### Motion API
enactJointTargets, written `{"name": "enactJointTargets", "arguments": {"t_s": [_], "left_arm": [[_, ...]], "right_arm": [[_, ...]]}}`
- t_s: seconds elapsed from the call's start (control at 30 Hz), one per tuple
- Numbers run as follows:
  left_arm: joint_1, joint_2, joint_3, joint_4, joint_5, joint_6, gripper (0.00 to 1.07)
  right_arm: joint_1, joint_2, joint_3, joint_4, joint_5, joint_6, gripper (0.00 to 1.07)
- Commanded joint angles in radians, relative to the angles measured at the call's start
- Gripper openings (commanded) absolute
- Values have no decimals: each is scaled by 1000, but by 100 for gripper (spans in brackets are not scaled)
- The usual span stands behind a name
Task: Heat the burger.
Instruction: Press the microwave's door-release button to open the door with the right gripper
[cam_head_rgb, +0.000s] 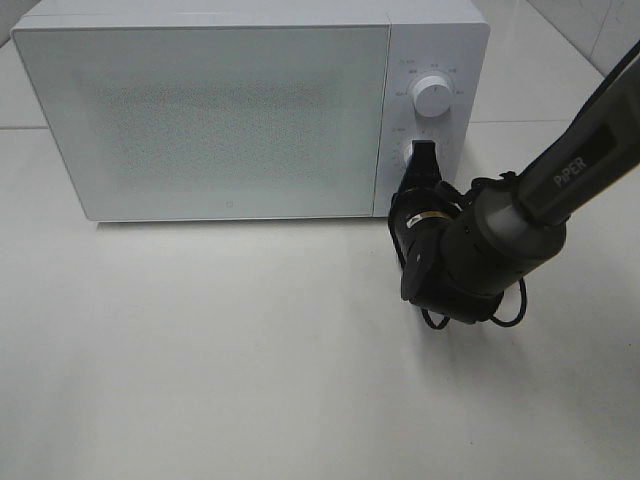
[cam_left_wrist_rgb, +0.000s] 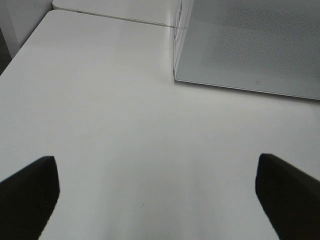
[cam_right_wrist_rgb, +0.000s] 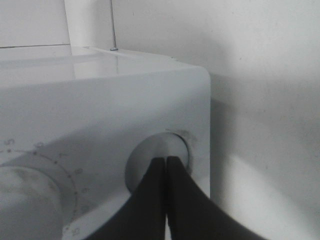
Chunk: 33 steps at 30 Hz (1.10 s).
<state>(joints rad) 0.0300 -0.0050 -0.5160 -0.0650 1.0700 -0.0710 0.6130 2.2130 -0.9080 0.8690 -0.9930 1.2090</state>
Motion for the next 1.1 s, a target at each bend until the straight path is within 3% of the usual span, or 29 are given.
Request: {"name": "enactJointTargets", "arguments": {"t_s": [0.03,1.1], "left_arm": [[4,-18,-1,-8,-4,5,100],[4,-18,-1,-8,-4,5,100]], "right_arm": [[-9,0,-20,-10,-58,-15,0],[-49,11,-181,3,-188,-111,0]]}}
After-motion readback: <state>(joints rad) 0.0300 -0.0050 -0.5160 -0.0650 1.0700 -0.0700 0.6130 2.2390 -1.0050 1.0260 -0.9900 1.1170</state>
